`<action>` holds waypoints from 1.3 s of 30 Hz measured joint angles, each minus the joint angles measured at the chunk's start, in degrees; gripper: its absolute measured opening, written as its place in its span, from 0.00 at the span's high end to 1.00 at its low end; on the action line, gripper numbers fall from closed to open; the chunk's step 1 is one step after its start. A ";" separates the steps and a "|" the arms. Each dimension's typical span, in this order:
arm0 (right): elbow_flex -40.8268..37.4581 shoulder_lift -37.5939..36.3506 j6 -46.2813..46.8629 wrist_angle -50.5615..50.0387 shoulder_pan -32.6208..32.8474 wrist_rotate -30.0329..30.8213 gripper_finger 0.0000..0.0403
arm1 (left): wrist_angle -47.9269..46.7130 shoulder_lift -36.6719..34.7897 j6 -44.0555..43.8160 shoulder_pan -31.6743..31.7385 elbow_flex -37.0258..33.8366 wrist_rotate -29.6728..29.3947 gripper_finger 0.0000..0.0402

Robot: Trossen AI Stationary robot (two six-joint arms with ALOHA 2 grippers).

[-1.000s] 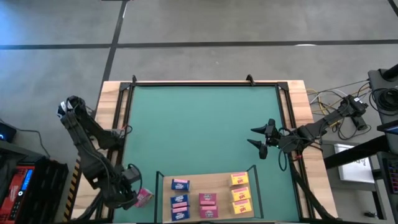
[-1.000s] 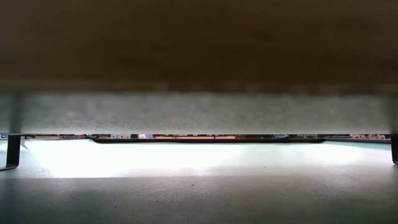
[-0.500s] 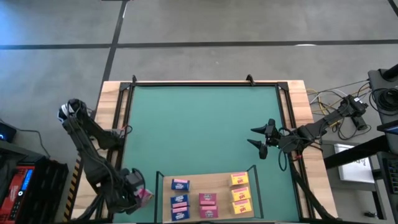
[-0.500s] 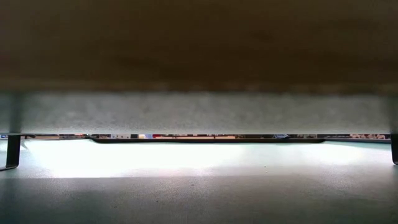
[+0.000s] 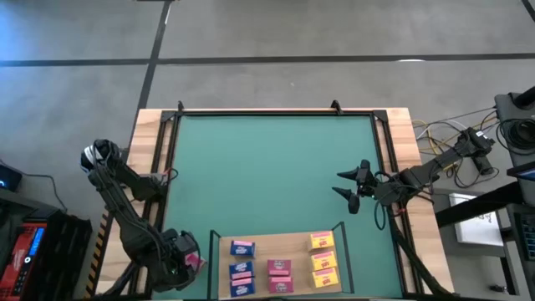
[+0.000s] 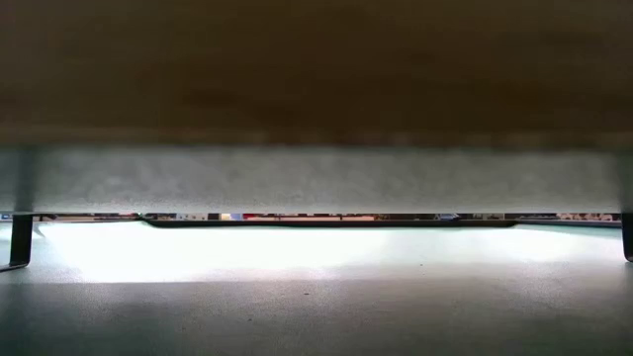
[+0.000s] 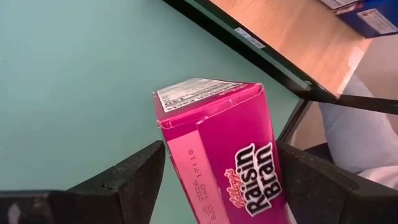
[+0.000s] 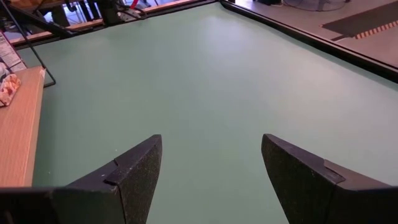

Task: Stack cereal on shelf
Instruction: Put the violet cereal box on the shelf aligned with the other violet cereal boxes

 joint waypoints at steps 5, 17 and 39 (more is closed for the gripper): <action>0.00 -0.02 0.00 0.00 0.02 0.00 0.34 | -0.04 0.03 -2.88 0.00 0.00 -1.01 0.33; 0.01 -0.01 0.00 0.00 0.02 -0.01 0.34 | -5.34 -0.52 -6.35 0.00 0.02 -1.57 0.66; 0.02 -0.02 0.00 0.00 0.02 0.00 0.34 | -19.88 -10.06 8.64 9.60 0.02 -11.79 0.69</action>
